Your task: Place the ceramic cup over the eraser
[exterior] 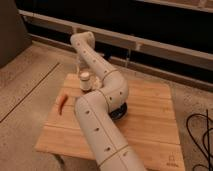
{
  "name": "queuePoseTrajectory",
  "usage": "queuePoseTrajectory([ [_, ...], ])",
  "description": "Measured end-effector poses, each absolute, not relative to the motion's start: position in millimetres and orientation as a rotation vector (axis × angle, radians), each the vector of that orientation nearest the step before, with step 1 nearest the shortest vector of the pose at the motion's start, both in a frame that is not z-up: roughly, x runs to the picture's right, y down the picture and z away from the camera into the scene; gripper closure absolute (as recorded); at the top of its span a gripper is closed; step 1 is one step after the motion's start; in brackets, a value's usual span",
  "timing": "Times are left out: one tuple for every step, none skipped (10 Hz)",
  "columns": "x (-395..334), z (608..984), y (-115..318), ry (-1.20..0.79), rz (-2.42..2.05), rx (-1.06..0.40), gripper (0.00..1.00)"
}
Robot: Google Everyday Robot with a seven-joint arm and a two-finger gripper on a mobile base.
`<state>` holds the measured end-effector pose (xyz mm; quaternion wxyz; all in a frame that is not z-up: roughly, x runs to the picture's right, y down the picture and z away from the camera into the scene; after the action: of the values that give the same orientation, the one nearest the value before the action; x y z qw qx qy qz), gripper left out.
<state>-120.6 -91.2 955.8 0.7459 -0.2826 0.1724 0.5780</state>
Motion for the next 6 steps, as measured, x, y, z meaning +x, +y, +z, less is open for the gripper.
queuePoseTrajectory([
  [-120.1, 956.0, -90.8, 0.379, 1.265, -0.619, 1.0],
  [-119.5, 956.3, -90.2, 0.38, 1.266, -0.62, 1.0],
  [-119.0, 957.4, -88.3, 0.384, 1.268, -0.623, 0.97],
  [-119.0, 957.9, -87.4, 0.385, 1.268, -0.625, 0.9],
  [-118.6, 958.2, -86.3, 0.387, 1.268, -0.628, 0.79],
  [-118.5, 958.0, -85.5, 0.388, 1.268, -0.631, 0.65],
])
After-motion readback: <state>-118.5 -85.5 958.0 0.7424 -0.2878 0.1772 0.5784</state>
